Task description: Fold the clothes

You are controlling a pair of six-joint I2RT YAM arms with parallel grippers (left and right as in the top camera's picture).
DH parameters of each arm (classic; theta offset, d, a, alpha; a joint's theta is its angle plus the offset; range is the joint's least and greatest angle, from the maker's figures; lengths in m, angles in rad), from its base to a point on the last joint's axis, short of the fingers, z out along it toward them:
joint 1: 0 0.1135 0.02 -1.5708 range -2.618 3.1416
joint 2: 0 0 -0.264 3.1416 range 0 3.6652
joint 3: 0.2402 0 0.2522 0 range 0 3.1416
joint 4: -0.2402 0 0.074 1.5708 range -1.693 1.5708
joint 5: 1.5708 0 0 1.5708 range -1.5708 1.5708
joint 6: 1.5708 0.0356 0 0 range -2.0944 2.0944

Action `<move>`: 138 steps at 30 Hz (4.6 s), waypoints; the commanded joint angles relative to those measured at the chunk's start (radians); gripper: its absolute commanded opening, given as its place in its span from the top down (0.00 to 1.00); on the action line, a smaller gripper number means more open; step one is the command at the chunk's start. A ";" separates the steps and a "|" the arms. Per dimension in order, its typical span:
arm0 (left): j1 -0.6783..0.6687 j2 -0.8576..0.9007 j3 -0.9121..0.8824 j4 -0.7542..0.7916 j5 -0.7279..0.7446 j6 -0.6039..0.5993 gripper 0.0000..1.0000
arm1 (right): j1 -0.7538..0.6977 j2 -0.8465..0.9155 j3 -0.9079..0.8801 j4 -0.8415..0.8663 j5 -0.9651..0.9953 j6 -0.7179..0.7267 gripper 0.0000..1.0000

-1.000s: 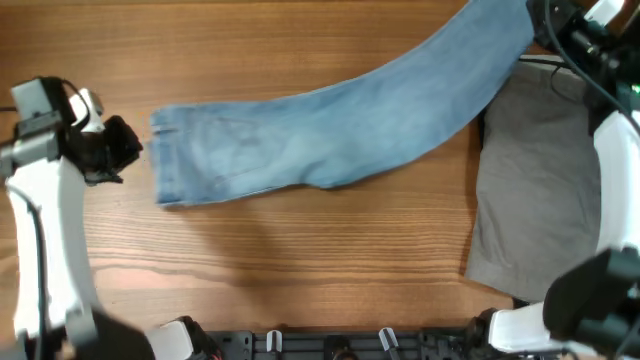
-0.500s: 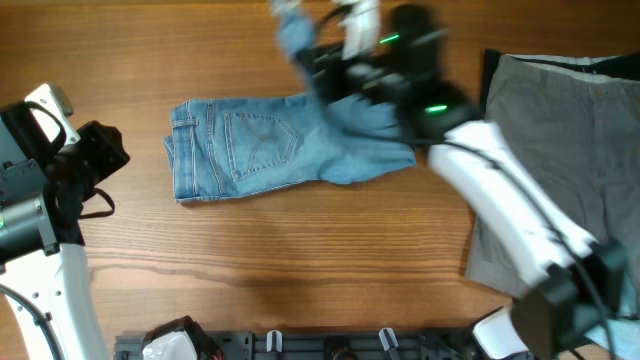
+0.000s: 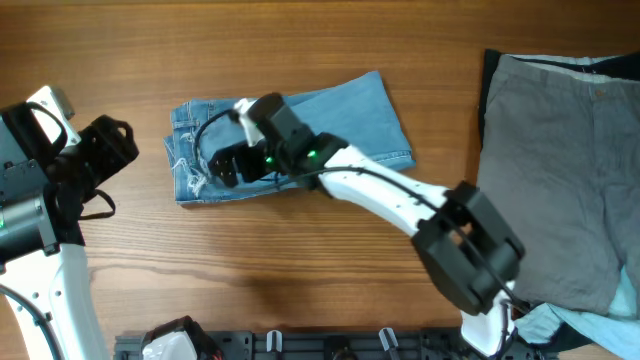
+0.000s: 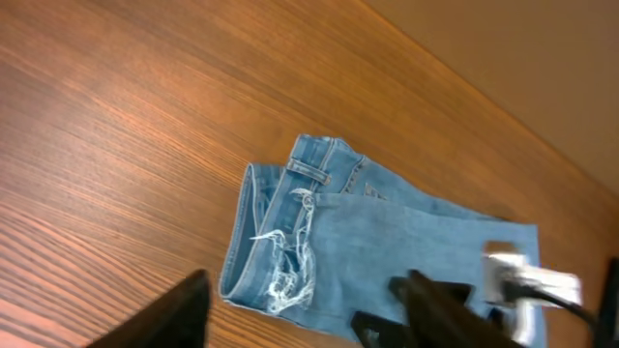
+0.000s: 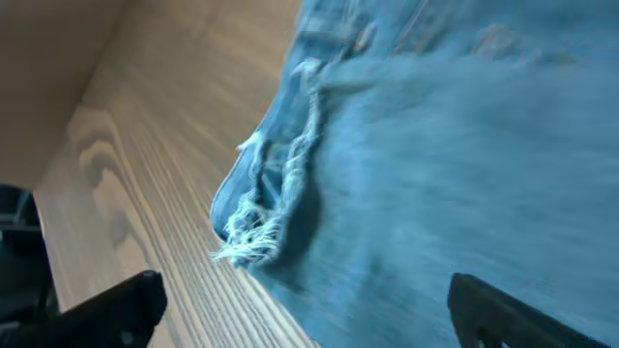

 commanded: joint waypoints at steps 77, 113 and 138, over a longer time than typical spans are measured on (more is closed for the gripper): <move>-0.746 1.008 0.716 -0.416 -0.087 -0.079 0.83 | -0.467 -0.284 0.015 -0.739 0.195 -0.016 0.09; -0.568 0.908 0.890 -0.603 0.106 0.029 0.74 | -0.389 -0.267 0.001 -0.468 -0.254 -0.230 0.96; -0.542 0.734 0.864 -0.660 -0.154 0.039 0.00 | -0.336 -0.028 -0.055 -0.517 -0.163 0.006 0.96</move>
